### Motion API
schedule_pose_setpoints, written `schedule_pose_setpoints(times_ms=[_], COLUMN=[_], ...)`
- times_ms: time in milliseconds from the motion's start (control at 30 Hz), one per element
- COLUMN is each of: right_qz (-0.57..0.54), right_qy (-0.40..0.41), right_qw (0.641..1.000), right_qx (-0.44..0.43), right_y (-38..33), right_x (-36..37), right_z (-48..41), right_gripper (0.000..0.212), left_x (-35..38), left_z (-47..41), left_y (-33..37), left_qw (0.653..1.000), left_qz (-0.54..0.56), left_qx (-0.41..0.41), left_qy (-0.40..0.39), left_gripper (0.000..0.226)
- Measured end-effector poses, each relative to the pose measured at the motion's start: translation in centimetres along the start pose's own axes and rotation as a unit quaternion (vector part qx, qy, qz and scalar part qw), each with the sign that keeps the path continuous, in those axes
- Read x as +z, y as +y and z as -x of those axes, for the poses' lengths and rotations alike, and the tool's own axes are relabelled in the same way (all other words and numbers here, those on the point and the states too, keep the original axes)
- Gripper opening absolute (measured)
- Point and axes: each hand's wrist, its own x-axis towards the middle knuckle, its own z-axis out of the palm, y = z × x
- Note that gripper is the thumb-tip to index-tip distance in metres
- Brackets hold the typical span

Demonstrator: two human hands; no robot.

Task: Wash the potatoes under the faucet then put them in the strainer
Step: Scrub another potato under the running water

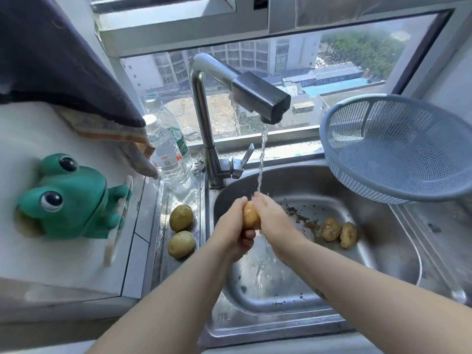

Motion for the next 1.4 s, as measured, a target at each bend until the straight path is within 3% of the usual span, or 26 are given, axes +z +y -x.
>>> schedule_pose_setpoints(times_ms=[100,200,267,367,500,633,767,867,933,1000,1100,1267,1400], right_qz=[0.075,0.067,0.041,-0.078,-0.168,-0.194,-0.247,-0.227,-0.133,0.035,0.156,0.076,-0.02], right_qy=[-0.065,-0.081,-0.045,0.046,0.098,0.085,0.032,-0.046,-0.083,-0.091,-0.065,0.036,0.119], right_qw=[0.992,0.992,0.995,0.996,0.98,0.974,0.965,0.972,0.988,0.994,0.979,0.991,0.993], right_qx=[-0.073,-0.076,-0.075,-0.011,0.05,0.083,0.079,0.035,-0.004,-0.051,-0.114,-0.105,-0.015], right_y=[-0.3,-0.8,-1.2,-1.8,-2.1,-2.3,-2.2,-1.9,-1.8,-1.9,-1.8,-1.7,-1.6], right_x=[-1.2,-1.9,-1.5,-0.6,-0.3,-0.5,-0.7,-0.8,-1.1,-1.6,-1.8,-0.8,0.0], right_z=[-0.1,-0.5,-0.7,-1.2,-1.5,-1.6,-1.2,-1.0,-0.5,0.0,0.2,-0.1,-1.0], right_gripper=[0.038,0.016,0.011,0.029,0.034,0.04,0.027,0.022,0.023,0.034,0.041,0.015,0.035], left_x=[-0.2,0.0,0.3,0.8,0.9,0.7,0.6,0.4,0.1,0.1,0.3,0.8,1.2], left_z=[-0.2,0.5,0.8,0.8,1.0,1.2,0.7,0.4,0.2,0.3,0.3,0.1,0.3], left_y=[1.1,1.5,1.4,1.1,0.6,0.5,0.6,1.0,1.2,1.3,1.0,0.5,0.0], left_qw=[0.999,0.996,0.996,0.997,0.973,0.945,0.959,0.989,0.998,0.999,0.995,0.999,1.0], left_qz=[0.016,-0.027,-0.041,-0.055,-0.177,-0.262,-0.216,-0.107,-0.034,0.013,0.042,0.027,0.007], left_qx=[-0.047,-0.056,-0.027,0.042,0.143,0.18,0.173,0.1,0.034,-0.03,-0.085,-0.029,0.01], left_qy=[-0.022,-0.066,-0.069,-0.021,-0.027,-0.074,-0.057,-0.025,-0.031,-0.043,-0.036,-0.033,-0.028], left_gripper=[0.024,0.019,0.021,0.041,0.059,0.041,0.03,0.043,0.051,0.056,0.053,0.048,0.057])
